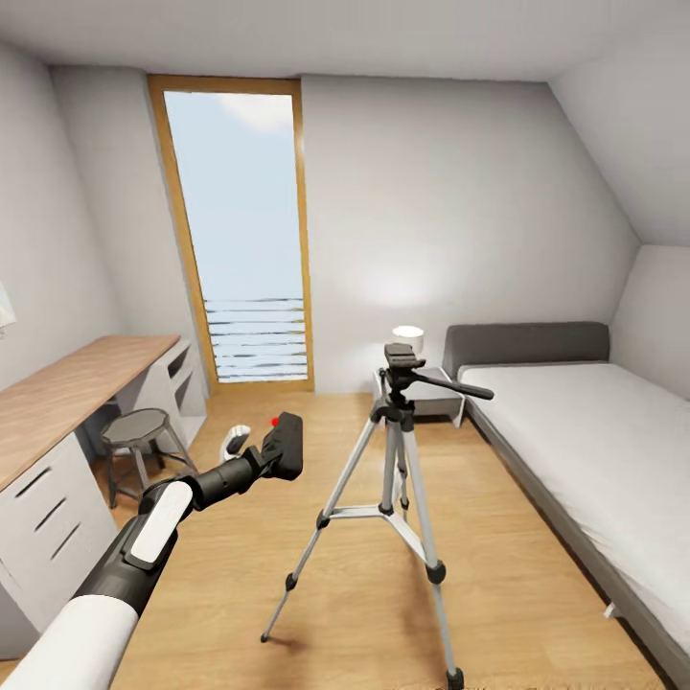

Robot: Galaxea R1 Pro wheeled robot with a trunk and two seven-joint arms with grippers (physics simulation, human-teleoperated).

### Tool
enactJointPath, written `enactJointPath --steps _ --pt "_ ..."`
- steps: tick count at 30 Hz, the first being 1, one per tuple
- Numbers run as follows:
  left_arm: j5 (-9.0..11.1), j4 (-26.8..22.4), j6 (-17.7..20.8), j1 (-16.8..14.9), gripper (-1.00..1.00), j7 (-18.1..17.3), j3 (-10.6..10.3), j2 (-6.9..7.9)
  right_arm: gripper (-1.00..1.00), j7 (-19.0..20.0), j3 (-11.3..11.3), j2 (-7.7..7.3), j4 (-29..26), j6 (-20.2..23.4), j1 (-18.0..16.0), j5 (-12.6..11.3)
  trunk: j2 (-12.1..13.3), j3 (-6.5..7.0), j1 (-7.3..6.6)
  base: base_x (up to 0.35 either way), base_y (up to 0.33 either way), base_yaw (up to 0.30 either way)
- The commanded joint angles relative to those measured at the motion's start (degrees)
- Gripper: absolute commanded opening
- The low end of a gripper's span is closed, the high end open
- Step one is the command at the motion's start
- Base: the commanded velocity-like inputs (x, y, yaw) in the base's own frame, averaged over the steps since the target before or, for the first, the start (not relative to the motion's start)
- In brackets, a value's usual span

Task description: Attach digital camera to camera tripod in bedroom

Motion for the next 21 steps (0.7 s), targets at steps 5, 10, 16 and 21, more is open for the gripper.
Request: enactJointPath --steps 5,10,16,21 --pt "0.0 0.4 0.1 0.0 -1.00 0.0 -0.2 -0.02 1.00 0.1 -0.4 -0.06 0.1 0.1 -0.1 0.0 -0.1 0.01 0.02 0.000 0.000 -0.254" --pt "-3.2 2.7 -2.0 0.0 -1.00 1.0 -0.4 0.11 1.00 0.1 -0.4 -0.13 0.0 0.1 -0.1 0.0 -0.1 0.13 0.02 0.000 0.000 -0.253" --pt "-8.2 15.5 -3.1 0.0 -1.00 2.3 -0.4 1.32 1.00 0.1 -0.4 -0.37 0.0 0.0 -0.1 0.0 -0.1 0.22 0.02 0.000 0.000 -0.152" --pt "-9.6 32.5 -7.7 0.0 -1.00 2.2 -0.4 2.36 1.00 0.1 -0.4 -0.66 0.0 -0.1 -0.1 0.0 -0.1 0.23 0.02 0.000 0.000 -0.021"
